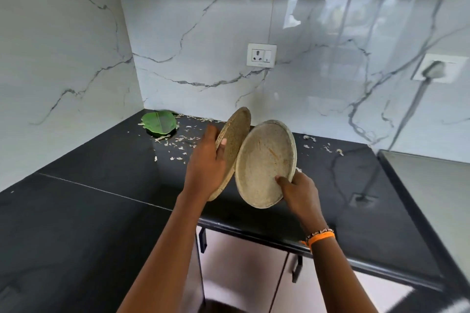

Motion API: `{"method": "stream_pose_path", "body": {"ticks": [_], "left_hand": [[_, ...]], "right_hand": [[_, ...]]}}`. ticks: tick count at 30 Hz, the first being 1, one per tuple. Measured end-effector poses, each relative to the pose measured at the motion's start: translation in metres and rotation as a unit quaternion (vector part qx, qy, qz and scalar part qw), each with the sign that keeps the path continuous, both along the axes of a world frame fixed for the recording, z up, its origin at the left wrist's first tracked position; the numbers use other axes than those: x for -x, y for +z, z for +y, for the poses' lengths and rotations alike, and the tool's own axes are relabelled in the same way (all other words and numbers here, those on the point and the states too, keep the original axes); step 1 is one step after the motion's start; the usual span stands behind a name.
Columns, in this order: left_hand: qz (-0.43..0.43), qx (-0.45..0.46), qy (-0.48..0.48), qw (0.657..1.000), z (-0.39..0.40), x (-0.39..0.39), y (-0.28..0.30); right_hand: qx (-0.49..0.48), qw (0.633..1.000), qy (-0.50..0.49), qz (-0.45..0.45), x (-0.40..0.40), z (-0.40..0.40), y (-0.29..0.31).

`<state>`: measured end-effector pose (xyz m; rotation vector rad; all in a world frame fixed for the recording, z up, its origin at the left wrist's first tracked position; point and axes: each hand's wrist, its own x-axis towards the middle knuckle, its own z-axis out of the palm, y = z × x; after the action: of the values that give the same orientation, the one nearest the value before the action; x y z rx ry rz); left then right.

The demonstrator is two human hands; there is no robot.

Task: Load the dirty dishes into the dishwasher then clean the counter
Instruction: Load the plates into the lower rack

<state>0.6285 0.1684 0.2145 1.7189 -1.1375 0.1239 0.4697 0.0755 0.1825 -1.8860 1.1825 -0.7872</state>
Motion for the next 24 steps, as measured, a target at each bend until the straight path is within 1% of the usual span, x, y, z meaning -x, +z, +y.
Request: {"method": "stream_pose_path", "body": {"ticks": [4,8,10,14,18,22,24], "left_hand": [[-0.005,-0.013,-0.002,1.0,0.004,0.033,-0.004],[0.077,0.039,-0.077,0.993,0.007,0.072,-0.007],[0.103,0.045,-0.118,0.987,0.01,0.1,-0.01],[0.11,-0.004,-0.161,0.981,0.014,0.16,-0.017],[0.109,-0.062,-0.186,0.975,0.017,0.229,-0.024],[0.146,-0.098,-0.233,0.957,0.027,0.326,-0.039],[0.146,-0.121,-0.248,0.95,0.033,0.368,-0.049]], "right_hand": [[0.018,0.999,-0.027,0.006,0.039,0.014,-0.003],[0.039,0.997,-0.067,0.015,0.084,0.024,-0.009],[0.046,0.995,-0.085,0.019,0.113,0.03,-0.017],[0.038,0.994,-0.102,0.03,0.174,0.044,-0.027],[0.0,0.991,-0.125,0.039,0.246,0.059,-0.036],[-0.03,0.982,-0.177,0.056,0.342,0.081,-0.056],[-0.031,0.979,-0.19,0.073,0.381,0.095,-0.066]]}}
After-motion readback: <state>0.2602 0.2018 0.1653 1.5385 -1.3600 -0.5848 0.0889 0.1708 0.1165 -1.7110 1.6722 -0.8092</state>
